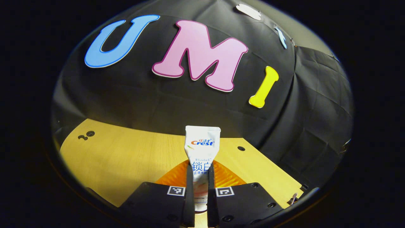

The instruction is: Put the toothbrush and toothpaste on the desktop into the cup, then pick up the cup and place it on the coaster on the desktop.

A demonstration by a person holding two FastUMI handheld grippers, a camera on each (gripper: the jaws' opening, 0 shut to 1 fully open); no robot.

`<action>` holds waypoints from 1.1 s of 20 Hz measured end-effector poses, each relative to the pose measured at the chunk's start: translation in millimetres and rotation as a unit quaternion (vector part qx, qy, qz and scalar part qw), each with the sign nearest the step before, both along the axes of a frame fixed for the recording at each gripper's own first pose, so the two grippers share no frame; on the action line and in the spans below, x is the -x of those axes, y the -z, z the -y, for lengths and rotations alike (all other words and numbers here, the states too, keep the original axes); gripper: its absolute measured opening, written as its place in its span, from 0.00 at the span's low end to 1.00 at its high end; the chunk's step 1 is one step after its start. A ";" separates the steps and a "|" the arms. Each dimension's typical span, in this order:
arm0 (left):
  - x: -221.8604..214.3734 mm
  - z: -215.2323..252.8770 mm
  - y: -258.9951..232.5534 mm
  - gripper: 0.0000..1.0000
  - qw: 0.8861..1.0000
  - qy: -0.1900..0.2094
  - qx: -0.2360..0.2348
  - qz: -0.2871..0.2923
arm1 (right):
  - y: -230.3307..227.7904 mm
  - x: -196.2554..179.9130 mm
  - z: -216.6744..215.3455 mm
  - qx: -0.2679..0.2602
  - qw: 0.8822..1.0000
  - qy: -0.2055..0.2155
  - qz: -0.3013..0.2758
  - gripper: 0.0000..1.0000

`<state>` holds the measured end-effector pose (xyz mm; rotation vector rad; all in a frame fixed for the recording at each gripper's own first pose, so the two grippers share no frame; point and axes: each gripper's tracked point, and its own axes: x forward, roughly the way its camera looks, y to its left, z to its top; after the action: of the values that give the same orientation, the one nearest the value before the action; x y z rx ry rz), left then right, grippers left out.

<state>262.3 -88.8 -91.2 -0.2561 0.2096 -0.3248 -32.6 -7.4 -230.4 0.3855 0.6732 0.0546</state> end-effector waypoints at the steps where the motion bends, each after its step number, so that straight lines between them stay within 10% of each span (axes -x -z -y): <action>1: -2.1 1.4 8.3 0.20 1.000 -0.001 -0.004 -0.007 | -0.6 1.7 3.0 -0.001 1.000 0.003 0.001 0.06; 19: 12.1 16.3 72.4 0.29 0.995 0.025 -0.038 -0.087 | -39.6 -12.2 -8.8 -0.023 0.998 0.005 0.064 0.06; 20: 17.0 15.1 75.4 0.54 0.995 0.026 -0.039 -0.090 | -45.9 -15.6 -10.8 -0.025 0.997 0.005 0.071 0.06; 22: 26.8 10.4 78.0 0.52 0.994 0.029 -0.035 -0.098 | -58.8 -22.8 -15.4 -0.031 0.996 0.003 0.085 0.06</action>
<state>235.5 -99.2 -169.3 -0.2120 0.4220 -0.3483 -9.8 8.1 -171.6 0.4373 0.5026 0.1011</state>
